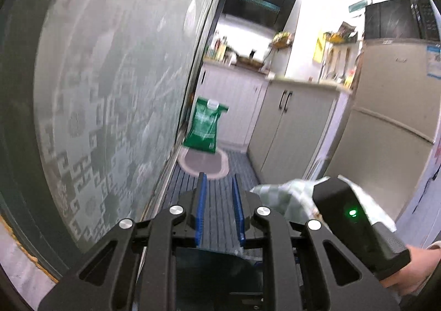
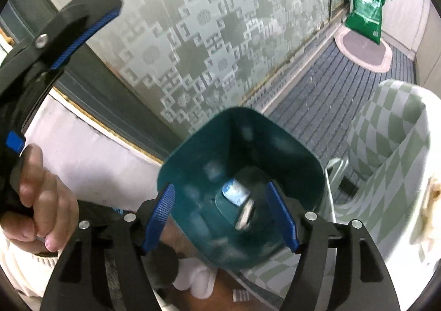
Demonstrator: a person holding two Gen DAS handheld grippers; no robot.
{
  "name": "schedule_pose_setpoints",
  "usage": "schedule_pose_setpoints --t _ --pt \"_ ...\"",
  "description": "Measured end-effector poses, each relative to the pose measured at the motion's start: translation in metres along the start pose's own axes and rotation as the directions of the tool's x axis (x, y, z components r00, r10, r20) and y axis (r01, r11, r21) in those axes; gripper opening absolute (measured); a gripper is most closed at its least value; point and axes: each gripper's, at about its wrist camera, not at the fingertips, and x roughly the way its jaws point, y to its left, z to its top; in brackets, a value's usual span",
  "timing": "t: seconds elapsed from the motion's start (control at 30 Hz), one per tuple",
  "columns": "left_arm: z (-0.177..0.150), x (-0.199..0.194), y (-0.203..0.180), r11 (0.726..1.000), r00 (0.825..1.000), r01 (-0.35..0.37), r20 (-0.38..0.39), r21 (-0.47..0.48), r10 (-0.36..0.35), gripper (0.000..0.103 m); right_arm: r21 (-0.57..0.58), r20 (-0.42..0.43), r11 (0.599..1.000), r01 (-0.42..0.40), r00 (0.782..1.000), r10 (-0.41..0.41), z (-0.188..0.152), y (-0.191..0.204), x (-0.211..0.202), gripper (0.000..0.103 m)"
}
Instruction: Collect trash
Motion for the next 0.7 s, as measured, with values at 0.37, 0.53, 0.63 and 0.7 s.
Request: schedule_pose_setpoints --t 0.37,0.53,0.63,0.7 --pt "0.012 -0.013 -0.023 0.995 0.991 0.097 0.094 -0.003 -0.096 0.034 -0.012 0.197 0.997 0.071 0.978 -0.068 0.003 -0.008 -0.062 0.070" --pt "0.010 -0.006 -0.037 0.992 0.988 0.127 0.085 0.002 -0.127 0.045 0.035 0.266 0.986 0.161 0.950 -0.164 -0.005 -0.032 -0.098 0.070" --pt "0.007 0.003 -0.047 0.990 0.988 0.142 0.060 0.015 -0.143 0.049 0.082 0.309 0.977 0.196 0.927 -0.211 -0.016 -0.052 -0.123 0.070" --pt "0.004 0.008 -0.054 0.988 0.987 0.152 0.043 0.030 -0.154 0.053 0.099 0.328 0.969 0.225 0.912 -0.245 -0.023 -0.062 -0.135 0.070"
